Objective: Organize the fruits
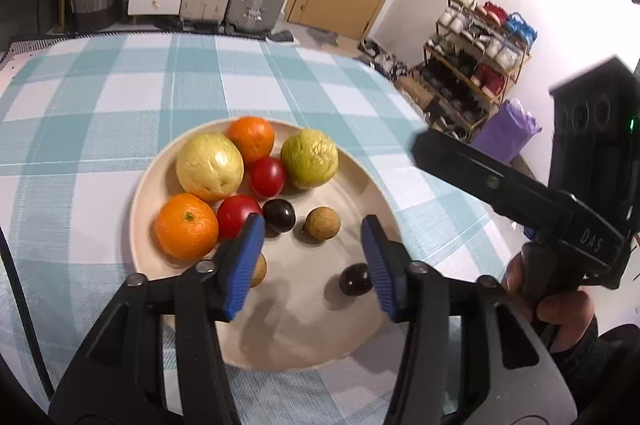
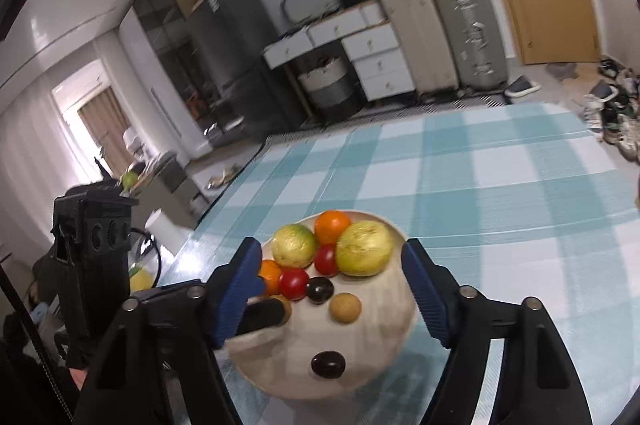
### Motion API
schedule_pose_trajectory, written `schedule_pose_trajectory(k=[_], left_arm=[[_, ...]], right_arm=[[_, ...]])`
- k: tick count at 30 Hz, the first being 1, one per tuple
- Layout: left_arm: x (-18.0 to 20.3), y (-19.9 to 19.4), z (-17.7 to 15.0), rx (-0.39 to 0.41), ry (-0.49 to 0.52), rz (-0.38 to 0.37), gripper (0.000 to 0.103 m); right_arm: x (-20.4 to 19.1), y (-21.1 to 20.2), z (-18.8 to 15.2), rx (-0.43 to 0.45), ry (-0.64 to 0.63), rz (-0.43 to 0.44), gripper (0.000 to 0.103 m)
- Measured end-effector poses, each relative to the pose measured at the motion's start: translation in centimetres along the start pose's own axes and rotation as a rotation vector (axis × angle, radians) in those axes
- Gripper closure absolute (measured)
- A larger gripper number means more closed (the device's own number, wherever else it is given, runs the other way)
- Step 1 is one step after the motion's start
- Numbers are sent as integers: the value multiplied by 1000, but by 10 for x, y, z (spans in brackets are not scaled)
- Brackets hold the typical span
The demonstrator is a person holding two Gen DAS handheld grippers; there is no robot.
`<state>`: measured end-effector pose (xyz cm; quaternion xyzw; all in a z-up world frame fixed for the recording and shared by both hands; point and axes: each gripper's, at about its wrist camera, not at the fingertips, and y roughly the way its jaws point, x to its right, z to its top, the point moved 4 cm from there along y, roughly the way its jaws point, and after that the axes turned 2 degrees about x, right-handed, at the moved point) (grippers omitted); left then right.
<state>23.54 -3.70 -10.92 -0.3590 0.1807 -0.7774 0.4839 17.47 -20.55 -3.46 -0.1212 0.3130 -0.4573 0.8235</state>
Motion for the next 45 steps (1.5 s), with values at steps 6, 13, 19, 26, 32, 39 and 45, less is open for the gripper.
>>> schedule_pose_trajectory(k=[6, 13, 19, 26, 32, 39, 45], left_arm=[[10, -36, 2, 75, 23, 26, 44], [23, -78, -3, 169, 39, 121, 22], [33, -110, -9, 257, 62, 246, 15], [46, -155, -21, 397, 97, 323, 1], [61, -188, -38, 525, 171, 338, 1], [62, -202, -60, 547, 185, 382, 1], [48, -205, -79, 571, 158, 395, 1]], right_arm=[[3, -39, -5, 81, 31, -44, 21], [-11, -72, -14, 159, -3, -68, 14], [-27, -99, -23, 254, -46, -91, 1], [-44, -119, -36, 341, -109, -124, 0], [-58, -124, -45, 378, -167, -129, 0], [-70, -121, -60, 378, -230, -146, 0], [-77, -122, -77, 410, -285, -148, 0]])
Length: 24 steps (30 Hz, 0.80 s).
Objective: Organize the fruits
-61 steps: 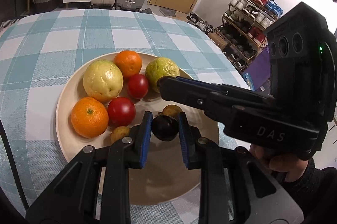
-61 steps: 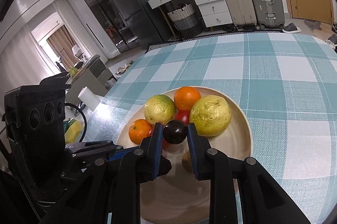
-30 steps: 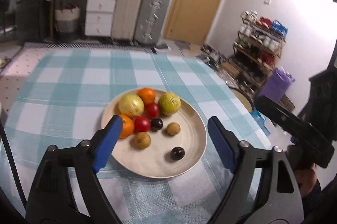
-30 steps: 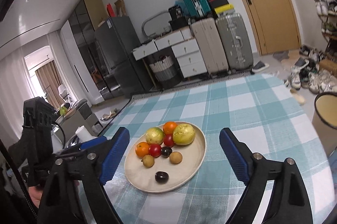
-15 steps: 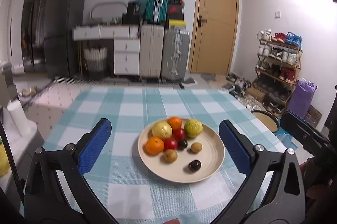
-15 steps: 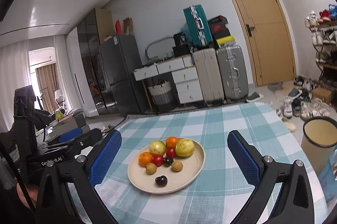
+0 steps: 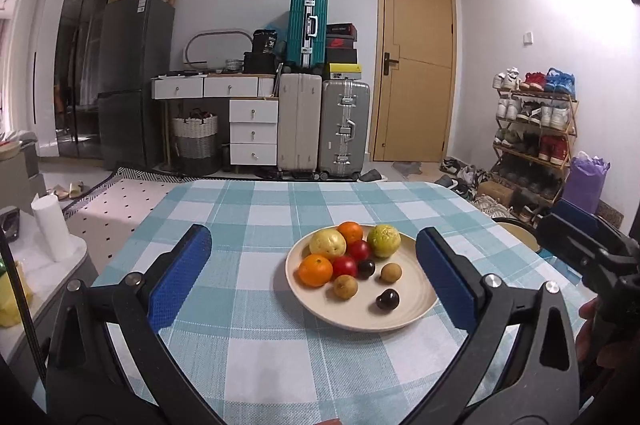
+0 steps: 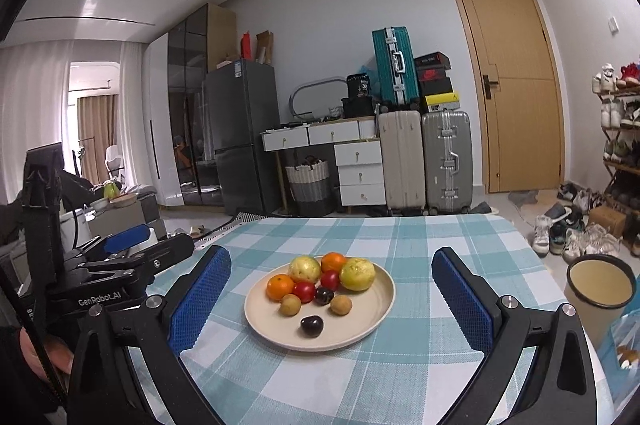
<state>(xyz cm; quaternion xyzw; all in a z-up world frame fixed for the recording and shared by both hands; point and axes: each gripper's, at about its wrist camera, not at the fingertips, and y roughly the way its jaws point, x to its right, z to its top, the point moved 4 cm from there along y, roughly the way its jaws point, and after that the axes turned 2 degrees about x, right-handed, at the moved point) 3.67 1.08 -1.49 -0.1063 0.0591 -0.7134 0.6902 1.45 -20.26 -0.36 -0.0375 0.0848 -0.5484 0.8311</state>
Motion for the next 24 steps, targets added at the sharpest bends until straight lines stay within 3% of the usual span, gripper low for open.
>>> schedule_pose_trajectory(k=[5, 12, 18, 24], left_arm=[[-8, 4, -19, -2, 33, 57, 1], [-16, 25, -42, -34, 12, 72, 1], [-12, 33, -42, -37, 35, 76, 1], [-12, 38, -42, -38, 39, 74, 1]], right_arm=[[-4, -4, -9, -1, -53, -7, 0], [3, 2, -21, -28, -58, -33, 0], [6, 9, -29, -53, -70, -49, 0], [2, 28, -38, -133, -106, -59, 0]])
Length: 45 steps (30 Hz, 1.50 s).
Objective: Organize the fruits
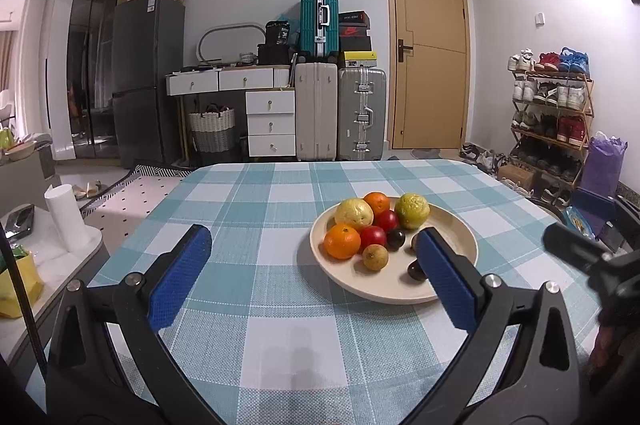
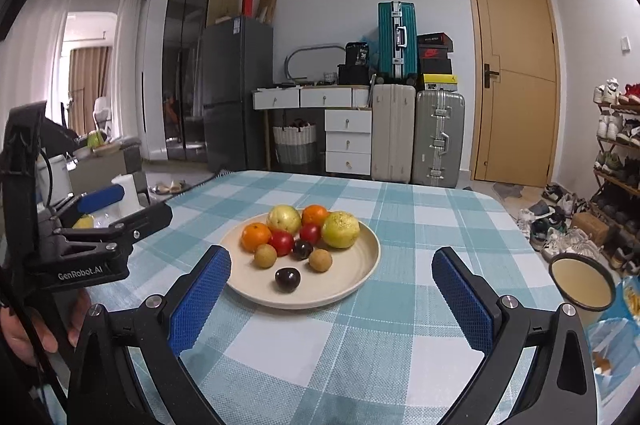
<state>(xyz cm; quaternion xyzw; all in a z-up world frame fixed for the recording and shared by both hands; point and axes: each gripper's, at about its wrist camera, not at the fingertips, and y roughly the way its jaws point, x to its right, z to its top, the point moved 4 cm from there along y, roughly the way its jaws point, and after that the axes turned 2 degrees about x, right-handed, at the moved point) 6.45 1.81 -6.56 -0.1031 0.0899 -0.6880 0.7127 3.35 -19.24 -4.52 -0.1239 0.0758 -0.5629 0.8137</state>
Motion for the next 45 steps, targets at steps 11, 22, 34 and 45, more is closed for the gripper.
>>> schedule_pose_trajectory(k=[11, 22, 34, 45], left_arm=[[0, 1, 0, -2, -3, 3, 1], [1, 4, -1, -2, -5, 4, 1], [1, 2, -1, -2, -4, 4, 1], [2, 4, -2, -1, -4, 4, 1]], right_arm=[[2, -3, 0, 17, 2, -2, 0], [2, -3, 0, 18, 4, -2, 0], [3, -3, -1, 18, 4, -2, 0], [2, -3, 0, 18, 4, -2, 0]])
